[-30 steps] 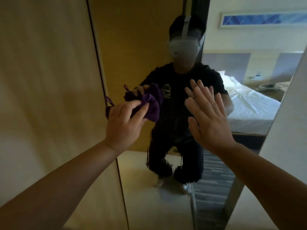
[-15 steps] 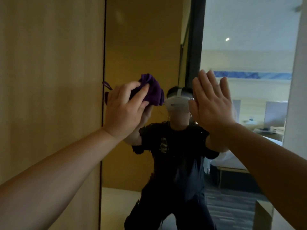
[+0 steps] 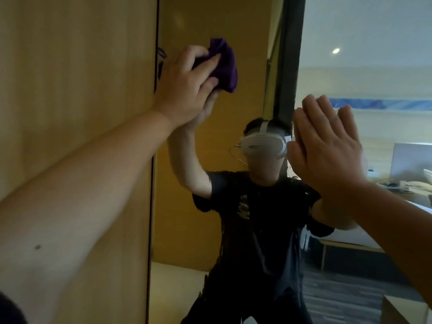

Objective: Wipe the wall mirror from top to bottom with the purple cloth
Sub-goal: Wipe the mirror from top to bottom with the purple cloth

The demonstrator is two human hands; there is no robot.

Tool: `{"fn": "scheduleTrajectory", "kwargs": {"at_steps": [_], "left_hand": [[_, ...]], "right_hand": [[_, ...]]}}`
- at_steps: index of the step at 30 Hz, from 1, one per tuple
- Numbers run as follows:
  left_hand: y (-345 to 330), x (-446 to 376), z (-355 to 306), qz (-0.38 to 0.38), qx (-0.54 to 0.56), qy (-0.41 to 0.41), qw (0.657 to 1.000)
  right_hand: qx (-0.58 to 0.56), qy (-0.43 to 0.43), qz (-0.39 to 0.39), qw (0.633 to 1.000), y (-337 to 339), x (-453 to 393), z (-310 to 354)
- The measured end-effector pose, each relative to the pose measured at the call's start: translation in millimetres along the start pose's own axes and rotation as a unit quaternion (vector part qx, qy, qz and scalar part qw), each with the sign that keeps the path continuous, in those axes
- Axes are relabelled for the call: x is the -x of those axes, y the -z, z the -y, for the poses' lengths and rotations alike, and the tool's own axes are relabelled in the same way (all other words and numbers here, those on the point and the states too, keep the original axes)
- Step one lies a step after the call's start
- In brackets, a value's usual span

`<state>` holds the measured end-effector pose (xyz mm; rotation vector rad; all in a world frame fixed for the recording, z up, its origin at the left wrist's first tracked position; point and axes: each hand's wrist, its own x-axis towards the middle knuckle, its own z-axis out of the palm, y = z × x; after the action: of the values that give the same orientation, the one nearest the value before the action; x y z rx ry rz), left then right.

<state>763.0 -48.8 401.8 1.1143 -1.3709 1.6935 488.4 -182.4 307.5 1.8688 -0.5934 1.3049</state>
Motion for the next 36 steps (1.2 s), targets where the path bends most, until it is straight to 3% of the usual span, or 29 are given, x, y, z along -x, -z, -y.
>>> {"fn": "scheduleTrajectory", "kwargs": {"at_steps": [4, 12, 17, 21, 24, 29, 32, 36], "left_hand": [[0, 67, -20, -0.025, 0.033, -0.036, 0.999], [34, 269, -74, 0.060, 0.055, -0.053, 0.995], [48, 341, -119, 0.087, 0.085, 0.020, 0.992], [56, 325, -116, 0.107, 0.077, -0.006, 0.991], [61, 285, -109, 0.101, 0.082, -0.009, 0.991], [37, 126, -87, -0.022, 0.110, -0.031, 0.993], [15, 20, -82, -0.092, 0.073, -0.056, 0.992], [-12, -40, -72, -0.034, 0.034, -0.042, 0.998]], "right_hand": [[-0.008, -0.008, 0.002, 1.000, 0, 0, 1], [-0.036, -0.013, -0.019, 0.999, 7, 0, 6], [-0.035, -0.020, 0.000, 0.999, 11, -1, 3], [-0.084, -0.017, 0.056, 0.995, 27, 2, -5], [-0.044, -0.047, 0.047, 0.997, 37, 26, -24], [0.021, -0.065, 0.081, 0.994, 26, 58, -44], [0.026, -0.060, 0.070, 0.995, 22, 58, -46], [0.020, -0.059, 0.062, 0.996, 19, 59, -48]]}}
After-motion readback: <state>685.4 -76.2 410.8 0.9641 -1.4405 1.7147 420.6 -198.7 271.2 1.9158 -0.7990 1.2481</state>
